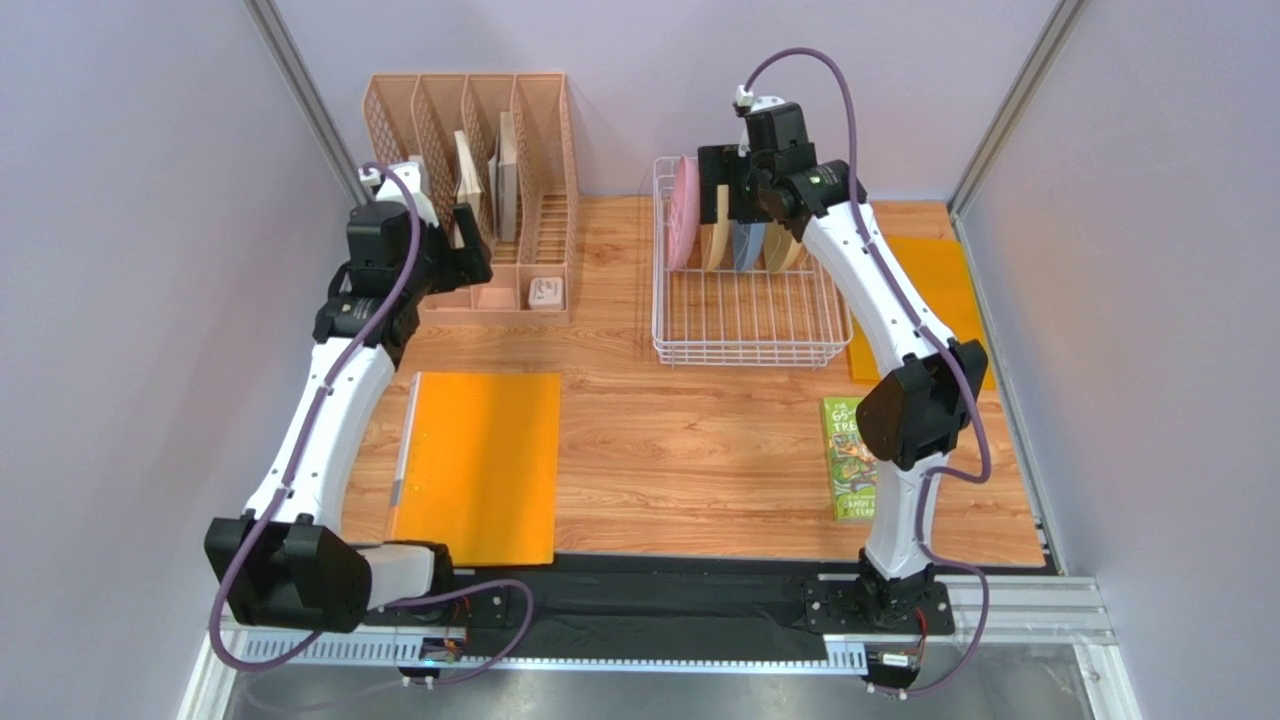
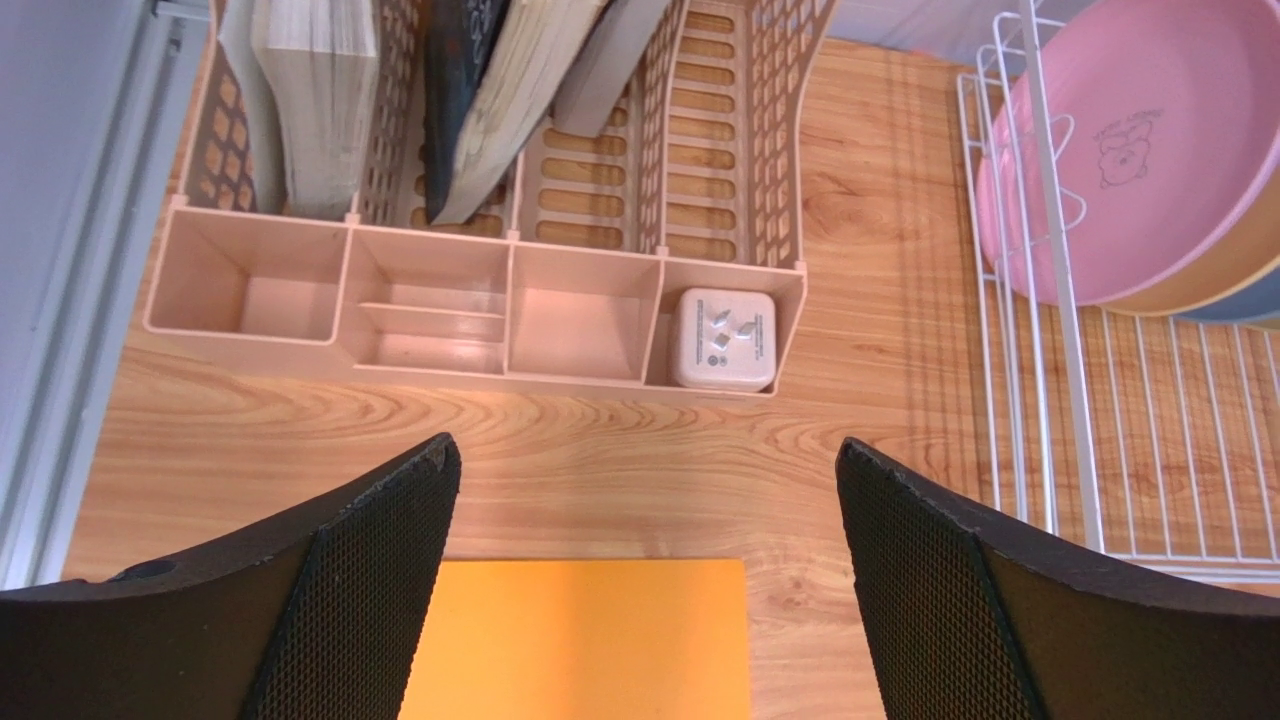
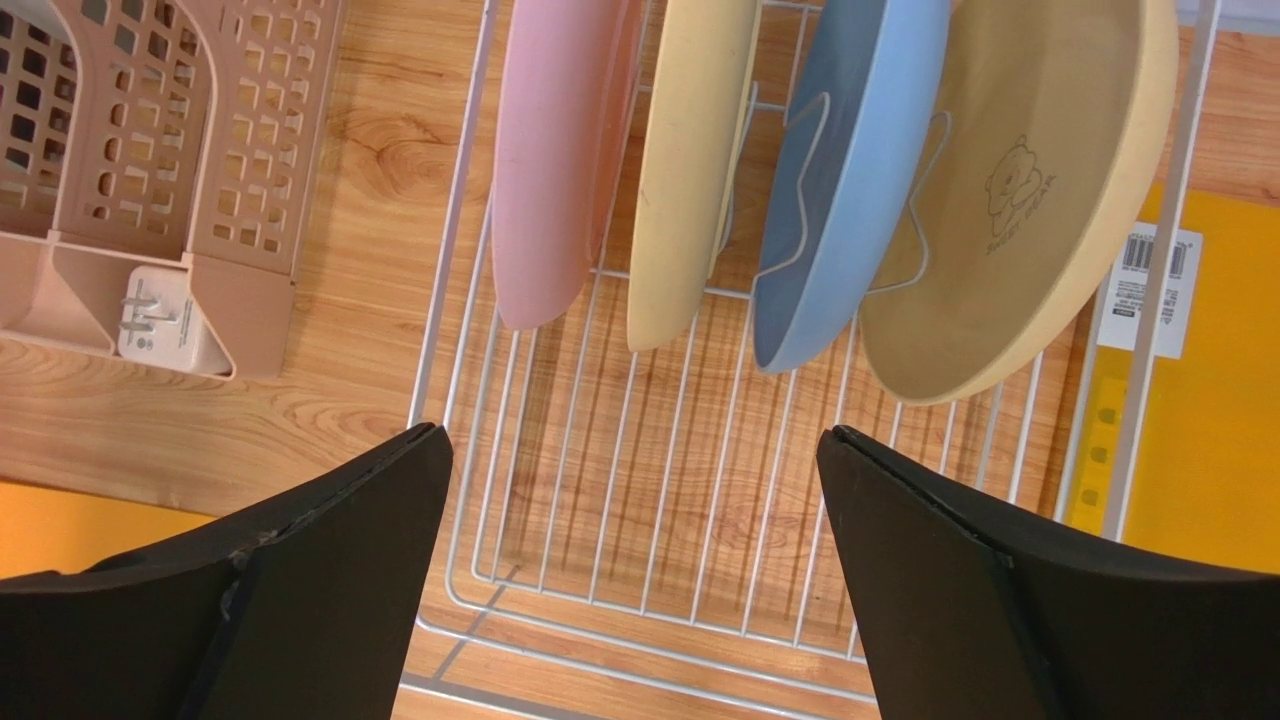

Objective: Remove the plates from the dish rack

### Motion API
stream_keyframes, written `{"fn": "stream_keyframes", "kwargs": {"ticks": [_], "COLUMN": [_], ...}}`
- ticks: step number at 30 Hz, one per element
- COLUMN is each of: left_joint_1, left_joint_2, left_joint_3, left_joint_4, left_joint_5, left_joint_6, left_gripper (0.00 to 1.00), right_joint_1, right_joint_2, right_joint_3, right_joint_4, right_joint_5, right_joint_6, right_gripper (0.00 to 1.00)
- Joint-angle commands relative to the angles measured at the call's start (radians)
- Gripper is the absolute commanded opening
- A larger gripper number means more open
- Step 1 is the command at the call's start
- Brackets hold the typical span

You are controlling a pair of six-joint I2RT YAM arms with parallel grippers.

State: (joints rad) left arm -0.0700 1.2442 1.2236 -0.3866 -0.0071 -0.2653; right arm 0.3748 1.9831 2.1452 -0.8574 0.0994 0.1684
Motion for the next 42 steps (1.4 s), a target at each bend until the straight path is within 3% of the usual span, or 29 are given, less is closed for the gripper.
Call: {"fn": "stream_keyframes", "kwargs": {"ticks": [1, 8, 16, 20, 30, 35, 38, 39, 42], "left_joint_1": [0.010, 0.010, -0.005, -0.005, -0.005, -0.005, -0.005, -0.005, -0.005], "left_joint_2": [0.046, 0.055, 0.080, 0.090, 0.115, 0.123, 0.124, 0.124, 0.124], "left_joint_3": [0.037, -0.032, -0.085, -0.098, -0.096, -0.101, -0.102, -0.104, -0.104], "left_joint_4": [0.023, 0.106, 0.129, 0.140, 0.146, 0.143, 0.146, 0.146, 0.147], "left_joint_5": [0.103, 0.107, -0.076, -0.077, -0.082, -0.096, -0.097, -0.100, -0.111], "left_joint_6": [-0.017, -0.048, -0.040, -0.051, -0.058, -0.057, -0.055, -0.054, -0.055], "left_gripper": [1.00, 1.00, 1.00, 1.00, 1.00, 1.00, 1.00, 1.00, 1.00], "right_joint_1": [0.015, 0.073, 0.107, 0.116, 0.133, 0.150, 0.162, 0.165, 0.188], "right_joint_2": [0.046, 0.174, 0.246, 0.302, 0.407, 0.437, 0.456, 0.459, 0.465], "right_joint_3": [0.062, 0.203, 0.220, 0.258, 0.323, 0.318, 0.326, 0.326, 0.323], "right_joint_4": [0.084, 0.089, 0.129, 0.143, 0.187, 0.224, 0.251, 0.262, 0.303], "right_joint_5": [0.078, 0.143, 0.192, 0.217, 0.322, 0.387, 0.430, 0.447, 0.503], "right_joint_6": [-0.013, -0.037, -0.056, -0.073, -0.105, -0.144, -0.164, -0.191, -0.236], "right_gripper": [1.00, 0.96, 0.85, 0.82, 0.62, 0.59, 0.40, 0.27, 0.12]}}
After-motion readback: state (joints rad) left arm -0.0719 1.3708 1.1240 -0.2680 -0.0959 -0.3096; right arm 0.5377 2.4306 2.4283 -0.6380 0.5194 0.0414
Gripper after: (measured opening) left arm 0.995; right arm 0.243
